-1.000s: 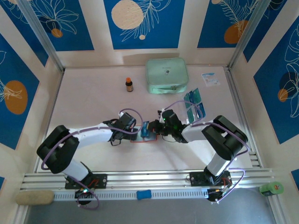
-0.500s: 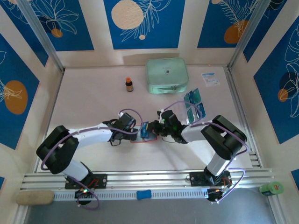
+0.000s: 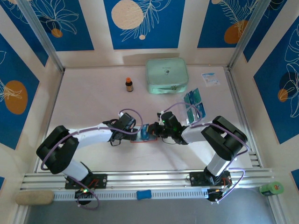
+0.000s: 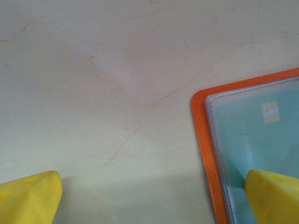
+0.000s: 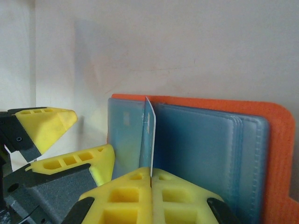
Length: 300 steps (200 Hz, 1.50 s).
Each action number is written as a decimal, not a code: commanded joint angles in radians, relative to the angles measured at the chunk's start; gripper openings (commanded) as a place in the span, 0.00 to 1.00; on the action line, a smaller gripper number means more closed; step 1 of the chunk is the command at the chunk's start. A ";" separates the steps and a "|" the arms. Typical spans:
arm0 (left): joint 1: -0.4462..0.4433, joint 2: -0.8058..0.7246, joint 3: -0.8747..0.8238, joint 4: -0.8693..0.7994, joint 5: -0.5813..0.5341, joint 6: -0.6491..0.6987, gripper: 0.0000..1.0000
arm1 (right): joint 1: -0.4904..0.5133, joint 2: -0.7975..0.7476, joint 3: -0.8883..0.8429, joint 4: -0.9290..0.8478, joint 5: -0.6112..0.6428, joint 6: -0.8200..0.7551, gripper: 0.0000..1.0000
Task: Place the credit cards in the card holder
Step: Insert the credit card into the card slot.
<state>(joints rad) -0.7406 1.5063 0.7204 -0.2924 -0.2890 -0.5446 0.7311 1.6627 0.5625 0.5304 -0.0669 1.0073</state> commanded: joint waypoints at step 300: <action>0.006 -0.011 -0.012 -0.035 -0.010 -0.003 1.00 | 0.014 0.120 0.163 -0.333 -0.110 -0.030 0.05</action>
<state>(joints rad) -0.7406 1.5063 0.7197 -0.2932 -0.2909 -0.5446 0.7406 1.7485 0.6899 0.3748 -0.1394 1.0260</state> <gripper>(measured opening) 0.998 0.054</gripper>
